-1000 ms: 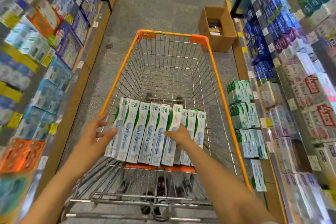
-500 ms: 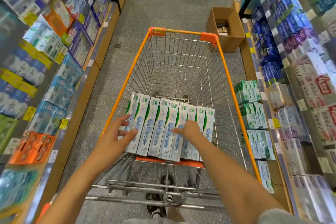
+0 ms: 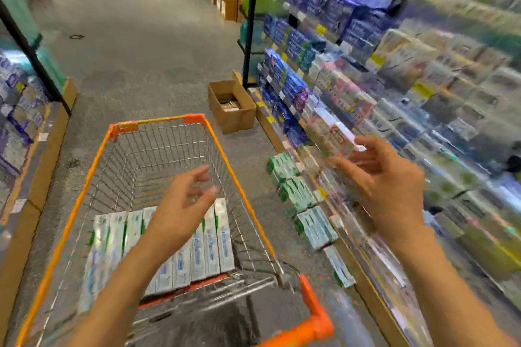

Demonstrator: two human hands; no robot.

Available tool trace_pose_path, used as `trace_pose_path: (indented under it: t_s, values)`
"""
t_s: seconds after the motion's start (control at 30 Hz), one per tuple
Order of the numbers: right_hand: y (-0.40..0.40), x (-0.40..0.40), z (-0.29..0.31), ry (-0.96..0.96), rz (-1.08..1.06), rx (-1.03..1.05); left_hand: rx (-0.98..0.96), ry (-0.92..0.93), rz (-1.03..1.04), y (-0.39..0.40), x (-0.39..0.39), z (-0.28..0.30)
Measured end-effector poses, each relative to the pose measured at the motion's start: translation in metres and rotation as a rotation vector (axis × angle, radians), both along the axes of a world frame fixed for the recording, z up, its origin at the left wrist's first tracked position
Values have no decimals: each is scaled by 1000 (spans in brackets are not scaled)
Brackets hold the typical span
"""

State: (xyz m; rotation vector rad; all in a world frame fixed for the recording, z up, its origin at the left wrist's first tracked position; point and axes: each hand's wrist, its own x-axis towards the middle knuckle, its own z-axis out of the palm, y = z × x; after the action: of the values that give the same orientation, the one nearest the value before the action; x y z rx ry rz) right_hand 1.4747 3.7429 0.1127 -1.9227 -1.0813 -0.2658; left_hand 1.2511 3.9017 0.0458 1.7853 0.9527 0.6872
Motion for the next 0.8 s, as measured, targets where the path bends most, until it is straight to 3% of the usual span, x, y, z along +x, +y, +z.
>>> trace_pose_path:
  t_s: [0.3, 0.43, 0.8]
  values:
    - [-203, 133, -43, -31, -372, -77, 36, -43, -347, -120, 217, -1]
    - [-269, 185, -48, -24, -432, -140, 2, -22, -452, -174, 303, -16]
    - [-312, 257, -108, 289, -458, -397, -82, 144, -519, -206, 408, -71]
